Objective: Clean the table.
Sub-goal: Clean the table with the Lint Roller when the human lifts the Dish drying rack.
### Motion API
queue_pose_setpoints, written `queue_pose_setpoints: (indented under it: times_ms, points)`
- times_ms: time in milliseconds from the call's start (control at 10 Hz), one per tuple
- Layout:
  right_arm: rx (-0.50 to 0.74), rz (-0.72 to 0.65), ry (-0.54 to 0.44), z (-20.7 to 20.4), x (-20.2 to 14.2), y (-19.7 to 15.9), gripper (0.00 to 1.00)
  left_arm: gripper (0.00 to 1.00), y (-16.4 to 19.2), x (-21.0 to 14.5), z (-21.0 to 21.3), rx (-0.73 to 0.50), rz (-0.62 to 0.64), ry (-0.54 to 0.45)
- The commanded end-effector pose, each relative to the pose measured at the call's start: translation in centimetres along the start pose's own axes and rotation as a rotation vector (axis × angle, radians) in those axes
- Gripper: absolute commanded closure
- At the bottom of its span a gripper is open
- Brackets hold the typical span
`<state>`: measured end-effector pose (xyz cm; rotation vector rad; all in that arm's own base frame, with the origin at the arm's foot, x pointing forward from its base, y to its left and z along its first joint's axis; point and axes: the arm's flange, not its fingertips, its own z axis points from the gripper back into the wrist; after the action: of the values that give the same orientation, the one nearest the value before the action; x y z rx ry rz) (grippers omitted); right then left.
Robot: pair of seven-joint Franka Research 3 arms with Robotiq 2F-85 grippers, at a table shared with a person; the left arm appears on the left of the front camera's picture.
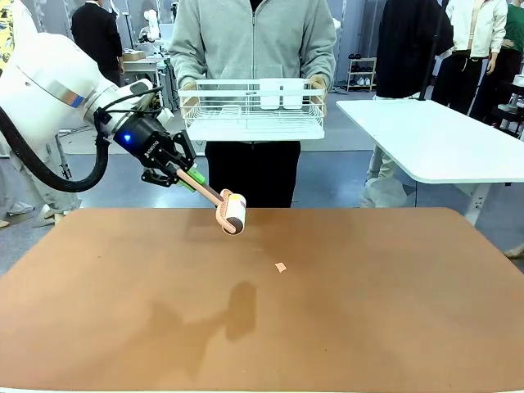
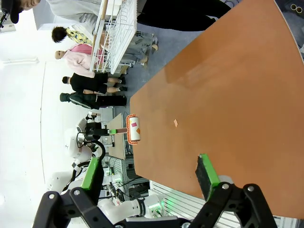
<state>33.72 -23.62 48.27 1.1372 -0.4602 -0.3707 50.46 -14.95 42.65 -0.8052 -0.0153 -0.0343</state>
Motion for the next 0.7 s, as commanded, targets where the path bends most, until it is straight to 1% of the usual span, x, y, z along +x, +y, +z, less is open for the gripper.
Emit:
queue_pose_setpoints:
  times_ms: [0,500,600]
  points:
    - [0.021,0.014,0.0,0.16,0.0,0.28,0.0,0.78,-0.06,0.0,0.03,-0.006,0.003,-0.002]
    - [0.021,0.014,0.0,0.16,0.0,0.28,0.0,0.78,0.05,0.01,-0.05,0.0,0.001,0.001]
    - [0.021,0.014,0.0,0.16,0.0,0.28,0.0,0.78,0.12,0.24,-0.19,-0.02,-0.051,-0.032]
